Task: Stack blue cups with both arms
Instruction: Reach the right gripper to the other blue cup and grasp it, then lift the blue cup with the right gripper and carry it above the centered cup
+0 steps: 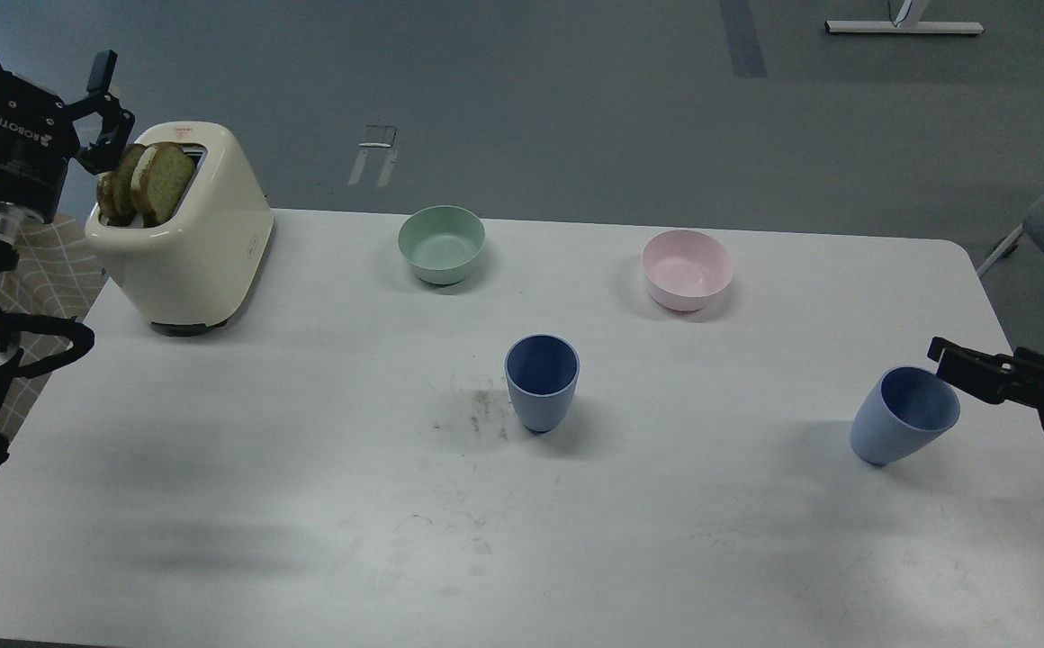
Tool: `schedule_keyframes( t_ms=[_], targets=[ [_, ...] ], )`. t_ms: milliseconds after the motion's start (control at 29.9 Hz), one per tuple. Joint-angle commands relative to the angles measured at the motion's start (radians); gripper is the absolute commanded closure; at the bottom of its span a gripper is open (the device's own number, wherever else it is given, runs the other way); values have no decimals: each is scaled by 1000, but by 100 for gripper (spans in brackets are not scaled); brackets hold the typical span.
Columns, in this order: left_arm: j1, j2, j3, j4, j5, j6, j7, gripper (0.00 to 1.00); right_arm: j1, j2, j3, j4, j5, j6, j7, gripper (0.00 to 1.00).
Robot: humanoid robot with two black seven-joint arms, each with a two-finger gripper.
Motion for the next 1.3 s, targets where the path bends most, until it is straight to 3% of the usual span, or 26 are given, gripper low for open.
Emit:
schedule_keyframes(
  t_ms=[0,134,769,936,1103,1170,1270],
  targets=[
    [-5,-8,2,-1,0,-3,0,2,-10,1,0,1,-20,0,0,11],
    [-5,-14,0,-7,0,2,-1,2,-25,6,1,-2,-22,0,-2,25],
    [-2,-10,0,-7,0,-1,-1,2,-22,98,-17,-31,-106,0,-21,44],
    [-3,-13,0,-7,0,-6,-1,2,-21,104,-28,-32,-108,0,-21,59],
    [1,-13,2,-7,2,-14,-3,2,-25,103,-28,-31,-106,0,-23,94],
    [3,-13,2,-7,2,-15,-3,2,-24,104,-26,-32,-106,0,-21,100],
    [1,-13,3,-7,2,-14,-1,2,-24,106,-25,-28,-99,0,-20,100]
  ],
)
